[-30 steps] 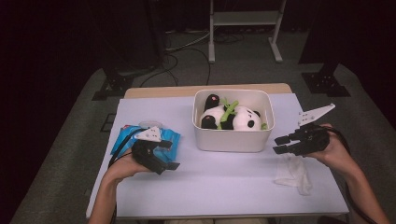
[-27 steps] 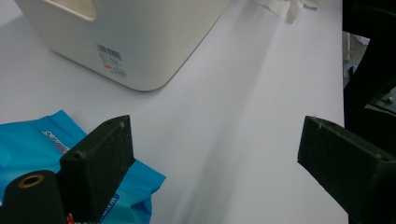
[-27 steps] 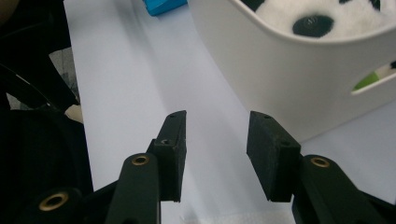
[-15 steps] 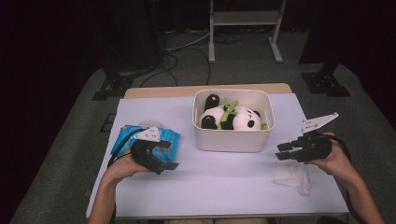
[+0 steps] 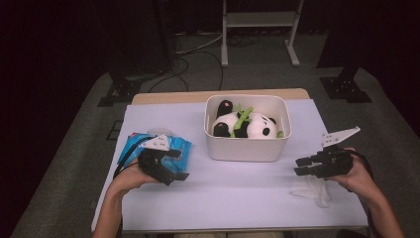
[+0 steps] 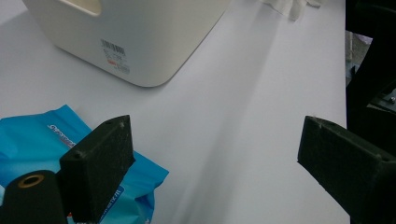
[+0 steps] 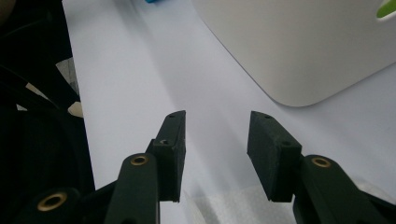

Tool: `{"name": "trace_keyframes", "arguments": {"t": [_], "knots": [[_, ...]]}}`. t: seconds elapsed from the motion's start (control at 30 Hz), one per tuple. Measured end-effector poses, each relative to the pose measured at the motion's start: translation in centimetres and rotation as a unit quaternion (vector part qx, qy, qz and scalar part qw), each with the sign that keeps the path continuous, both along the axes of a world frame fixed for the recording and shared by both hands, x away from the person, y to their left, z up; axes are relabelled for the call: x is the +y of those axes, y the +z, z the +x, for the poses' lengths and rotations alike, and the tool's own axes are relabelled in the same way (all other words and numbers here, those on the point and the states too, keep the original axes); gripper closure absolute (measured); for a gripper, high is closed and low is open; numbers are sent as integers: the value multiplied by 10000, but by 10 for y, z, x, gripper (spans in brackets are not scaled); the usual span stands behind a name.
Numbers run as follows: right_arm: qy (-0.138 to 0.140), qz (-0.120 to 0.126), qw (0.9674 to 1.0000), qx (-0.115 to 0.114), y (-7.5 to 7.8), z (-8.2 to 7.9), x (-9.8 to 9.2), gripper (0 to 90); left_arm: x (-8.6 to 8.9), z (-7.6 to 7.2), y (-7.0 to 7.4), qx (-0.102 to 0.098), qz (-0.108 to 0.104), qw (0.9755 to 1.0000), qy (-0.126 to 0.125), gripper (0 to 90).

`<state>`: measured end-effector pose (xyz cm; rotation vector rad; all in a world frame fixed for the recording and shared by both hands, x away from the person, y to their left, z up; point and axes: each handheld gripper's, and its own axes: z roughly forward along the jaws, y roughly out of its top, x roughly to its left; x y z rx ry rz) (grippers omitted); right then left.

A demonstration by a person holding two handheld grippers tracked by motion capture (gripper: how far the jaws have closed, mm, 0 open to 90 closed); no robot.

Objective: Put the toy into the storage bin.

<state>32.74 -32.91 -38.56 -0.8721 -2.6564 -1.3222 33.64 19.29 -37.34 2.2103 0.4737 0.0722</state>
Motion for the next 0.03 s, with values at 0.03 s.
{"name": "trace_keyframes", "arguments": {"t": [0.03], "knots": [[0,0,10000,0,0,0,0,559,0,0,0,0,0,10000,0,98]]}}
